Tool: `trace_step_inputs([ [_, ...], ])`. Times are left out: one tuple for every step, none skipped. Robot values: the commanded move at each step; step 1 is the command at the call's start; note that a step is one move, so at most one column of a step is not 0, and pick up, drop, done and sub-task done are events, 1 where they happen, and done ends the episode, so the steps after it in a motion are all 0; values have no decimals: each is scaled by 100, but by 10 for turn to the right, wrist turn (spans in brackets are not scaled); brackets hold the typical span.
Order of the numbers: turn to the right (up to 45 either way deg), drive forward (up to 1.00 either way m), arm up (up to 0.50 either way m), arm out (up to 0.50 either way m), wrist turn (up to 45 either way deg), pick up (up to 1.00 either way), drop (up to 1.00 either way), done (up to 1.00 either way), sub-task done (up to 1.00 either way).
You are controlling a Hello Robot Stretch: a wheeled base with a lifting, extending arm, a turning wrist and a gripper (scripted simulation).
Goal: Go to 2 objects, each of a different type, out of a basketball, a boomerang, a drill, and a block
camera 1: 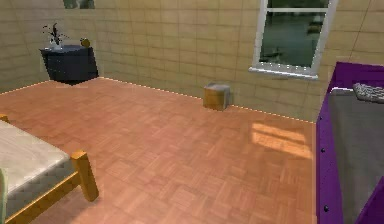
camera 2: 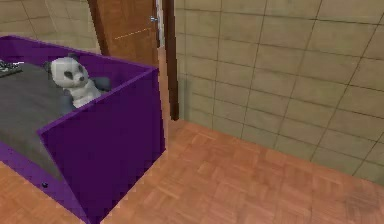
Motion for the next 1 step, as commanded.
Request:
trace_step_inputs([
  [-150,0,0,0,0,0,0,0,0],
])
